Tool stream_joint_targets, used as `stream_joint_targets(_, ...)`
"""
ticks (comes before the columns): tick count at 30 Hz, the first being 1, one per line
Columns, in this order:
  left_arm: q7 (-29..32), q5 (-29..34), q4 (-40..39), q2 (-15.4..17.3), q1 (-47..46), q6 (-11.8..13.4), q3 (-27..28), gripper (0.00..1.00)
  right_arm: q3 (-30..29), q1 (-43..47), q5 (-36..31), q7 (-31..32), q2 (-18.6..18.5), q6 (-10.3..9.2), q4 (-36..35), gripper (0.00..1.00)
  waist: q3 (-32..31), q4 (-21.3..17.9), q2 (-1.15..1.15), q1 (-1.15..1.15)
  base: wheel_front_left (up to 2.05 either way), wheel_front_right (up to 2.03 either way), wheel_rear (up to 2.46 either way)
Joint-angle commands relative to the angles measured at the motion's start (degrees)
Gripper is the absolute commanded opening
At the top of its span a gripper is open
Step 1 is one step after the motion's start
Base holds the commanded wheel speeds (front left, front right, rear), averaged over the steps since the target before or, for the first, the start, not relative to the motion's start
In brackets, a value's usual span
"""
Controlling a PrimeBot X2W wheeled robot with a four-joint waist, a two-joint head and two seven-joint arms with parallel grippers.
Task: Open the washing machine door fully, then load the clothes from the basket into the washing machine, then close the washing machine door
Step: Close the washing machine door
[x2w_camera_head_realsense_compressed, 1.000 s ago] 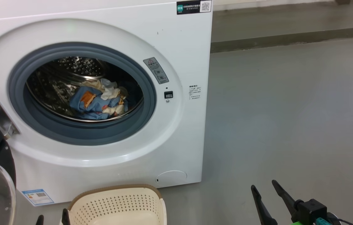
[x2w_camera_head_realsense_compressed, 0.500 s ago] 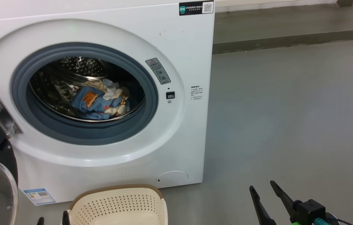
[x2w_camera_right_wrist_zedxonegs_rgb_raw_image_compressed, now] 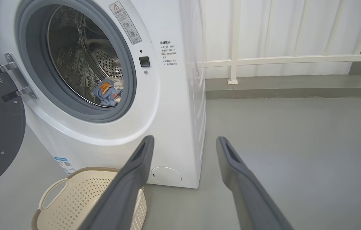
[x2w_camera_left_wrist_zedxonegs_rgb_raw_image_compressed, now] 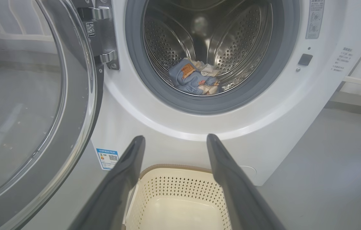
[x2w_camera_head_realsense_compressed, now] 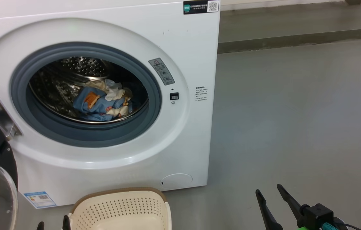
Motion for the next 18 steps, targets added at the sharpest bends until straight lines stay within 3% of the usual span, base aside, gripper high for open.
stream_joint_targets(1, -0.4, 0.6, -1.2, 0.2, -2.7, -0.2, 2.0, 1.0, 1.0, -2.0, 0.6, -0.3, -0.1, 0.35, -1.5, 1.0, 0.1, 0.0, 0.0, 0.0, 0.0, 0.0, 0.0)
stream_joint_targets(11, -0.4, 1.1, -1.2, 0.2, -3.0, 0.2, 2.9, 1.0, 0.7, -2.1, 0.4, -0.3, 0.2, 0.35, -1.7, 1.0, 0.8, -0.1, 0.0, 0.0, -0.1, 0.1, 0.0)
stream_joint_targets(18, -0.4, 1.0, -1.1, 0.2, -3.4, 0.4, 2.8, 1.0, 0.5, -2.3, 0.2, -0.3, 0.3, 0.35, -1.7, 1.0, 1.2, 0.0, 0.0, 0.0, -1.0, 1.0, 0.0)
